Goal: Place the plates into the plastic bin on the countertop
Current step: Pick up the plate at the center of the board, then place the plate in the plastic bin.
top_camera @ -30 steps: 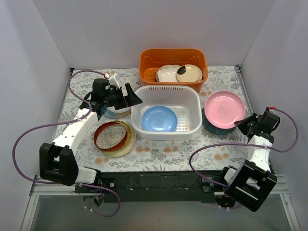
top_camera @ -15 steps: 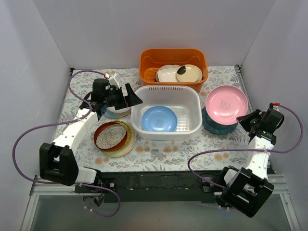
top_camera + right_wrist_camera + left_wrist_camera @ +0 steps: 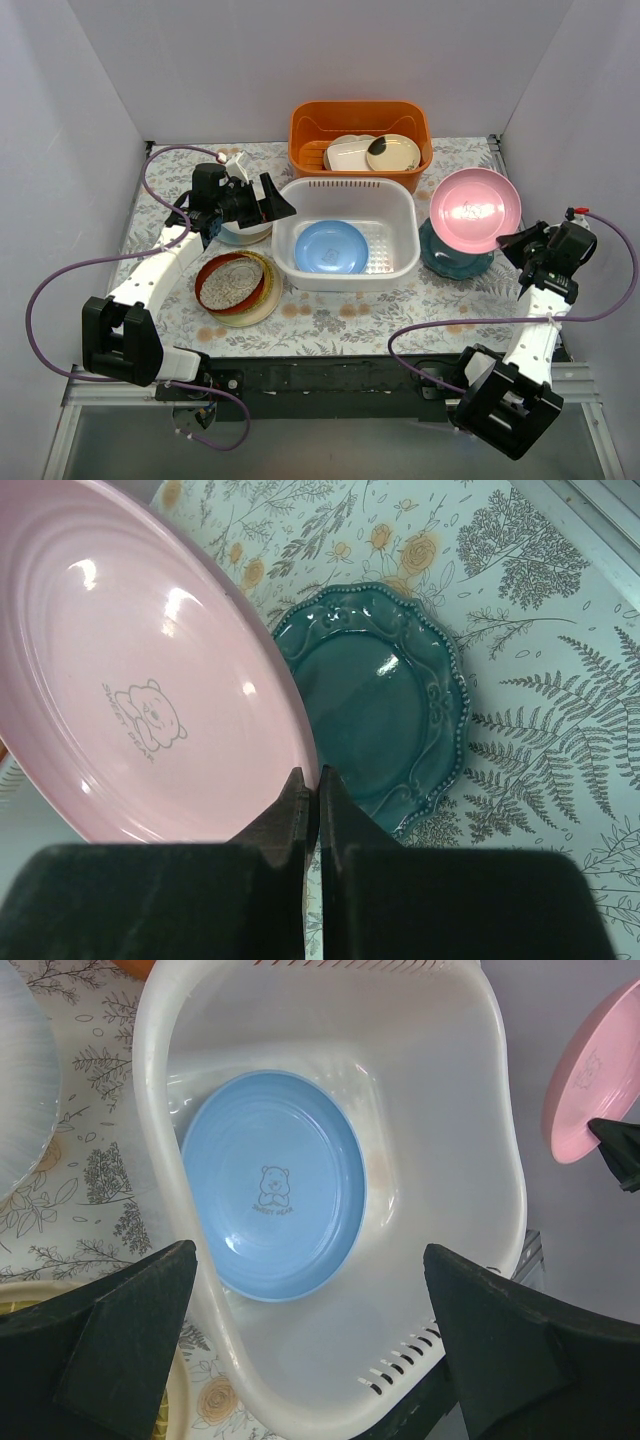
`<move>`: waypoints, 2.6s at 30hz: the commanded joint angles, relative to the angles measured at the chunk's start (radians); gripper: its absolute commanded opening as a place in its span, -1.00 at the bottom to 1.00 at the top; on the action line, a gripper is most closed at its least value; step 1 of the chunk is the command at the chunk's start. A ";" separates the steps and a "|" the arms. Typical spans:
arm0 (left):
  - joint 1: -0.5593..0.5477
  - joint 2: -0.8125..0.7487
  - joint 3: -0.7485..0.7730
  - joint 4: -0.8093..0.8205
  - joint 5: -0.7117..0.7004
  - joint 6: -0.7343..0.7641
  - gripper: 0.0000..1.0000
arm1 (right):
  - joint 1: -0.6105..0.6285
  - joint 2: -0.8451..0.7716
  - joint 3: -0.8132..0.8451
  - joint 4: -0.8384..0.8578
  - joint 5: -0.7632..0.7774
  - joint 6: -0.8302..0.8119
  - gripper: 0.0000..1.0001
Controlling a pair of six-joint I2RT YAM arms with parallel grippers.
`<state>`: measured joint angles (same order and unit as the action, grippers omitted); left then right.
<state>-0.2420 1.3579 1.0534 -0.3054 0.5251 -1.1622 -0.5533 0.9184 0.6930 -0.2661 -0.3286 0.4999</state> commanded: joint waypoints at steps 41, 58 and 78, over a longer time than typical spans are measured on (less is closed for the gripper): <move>0.007 -0.016 -0.016 0.009 -0.004 0.007 0.96 | 0.880 0.298 0.398 -0.027 0.427 -0.035 -0.97; 0.007 -0.036 -0.024 0.008 -0.022 0.009 0.96 | 1.012 0.359 0.433 -0.022 0.444 -0.035 -0.97; 0.007 -0.057 -0.047 0.025 -0.031 -0.001 0.96 | 1.014 0.373 0.459 -0.051 0.390 -0.054 -0.97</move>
<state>-0.2386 1.3499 1.0176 -0.3023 0.5049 -1.1610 0.4583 1.3045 1.1278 -0.3653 0.0937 0.4419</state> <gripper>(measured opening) 0.981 0.045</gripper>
